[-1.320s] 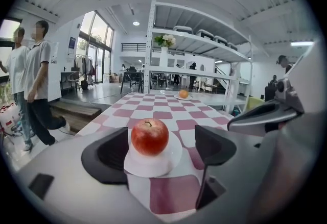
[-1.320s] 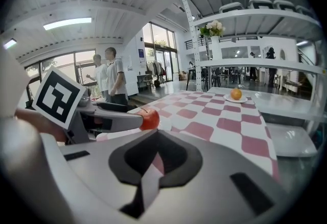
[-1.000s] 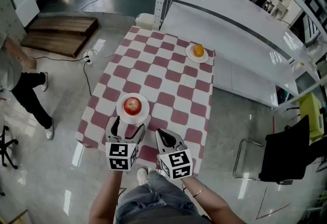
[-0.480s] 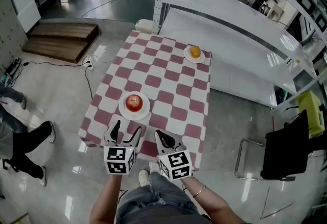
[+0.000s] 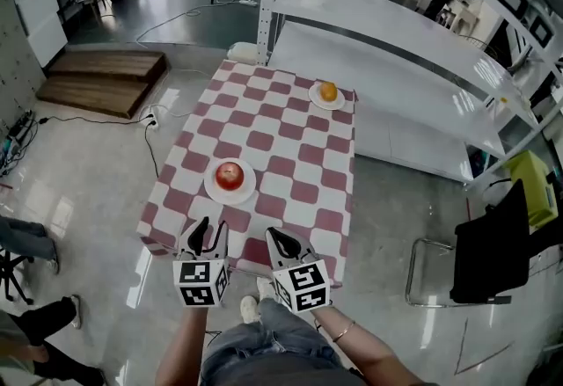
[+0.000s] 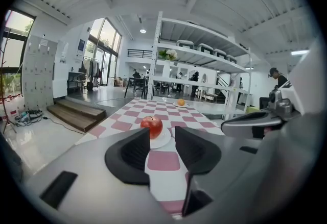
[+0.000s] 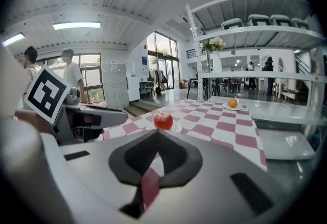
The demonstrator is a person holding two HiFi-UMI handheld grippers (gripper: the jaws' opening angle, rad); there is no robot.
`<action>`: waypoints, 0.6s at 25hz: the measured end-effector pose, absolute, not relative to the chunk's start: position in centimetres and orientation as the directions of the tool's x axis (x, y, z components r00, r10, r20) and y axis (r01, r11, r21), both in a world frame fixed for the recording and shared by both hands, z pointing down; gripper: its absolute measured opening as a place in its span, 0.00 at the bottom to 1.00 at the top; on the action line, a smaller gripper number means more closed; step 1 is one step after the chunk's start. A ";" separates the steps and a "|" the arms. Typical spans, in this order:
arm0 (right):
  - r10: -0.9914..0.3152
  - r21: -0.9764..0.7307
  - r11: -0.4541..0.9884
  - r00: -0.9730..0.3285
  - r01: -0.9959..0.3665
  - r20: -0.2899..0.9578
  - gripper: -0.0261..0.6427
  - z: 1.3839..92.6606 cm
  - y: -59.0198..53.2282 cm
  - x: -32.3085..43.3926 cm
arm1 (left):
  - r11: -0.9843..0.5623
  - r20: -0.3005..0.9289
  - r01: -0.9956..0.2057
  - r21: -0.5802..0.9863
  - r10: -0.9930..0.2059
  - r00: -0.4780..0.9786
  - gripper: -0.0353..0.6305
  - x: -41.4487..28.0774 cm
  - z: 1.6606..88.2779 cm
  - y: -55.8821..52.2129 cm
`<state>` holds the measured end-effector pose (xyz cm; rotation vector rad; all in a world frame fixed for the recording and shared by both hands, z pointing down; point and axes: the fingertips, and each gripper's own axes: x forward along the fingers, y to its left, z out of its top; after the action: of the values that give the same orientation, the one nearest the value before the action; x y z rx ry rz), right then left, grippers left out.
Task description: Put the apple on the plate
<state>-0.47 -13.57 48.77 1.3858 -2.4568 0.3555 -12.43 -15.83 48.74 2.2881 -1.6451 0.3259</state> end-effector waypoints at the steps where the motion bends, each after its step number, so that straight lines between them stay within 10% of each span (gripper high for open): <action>1: -0.788 -0.066 0.504 -0.490 -0.861 0.372 0.06 48.7 -13.4 -0.5 | -0.295 0.355 -0.949 0.114 -0.880 0.317 0.29 -12.5 48.8 -15.6; 15: -0.806 -0.066 0.496 -0.488 -0.866 0.336 0.05 47.6 -10.6 -0.5 | -0.275 0.333 -0.953 0.127 -0.893 0.302 0.09 -13.7 47.3 -12.4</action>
<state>-0.45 -10.60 47.64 1.4193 -2.4821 0.3305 -13.73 -12.38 47.27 2.2740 -1.6715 0.2816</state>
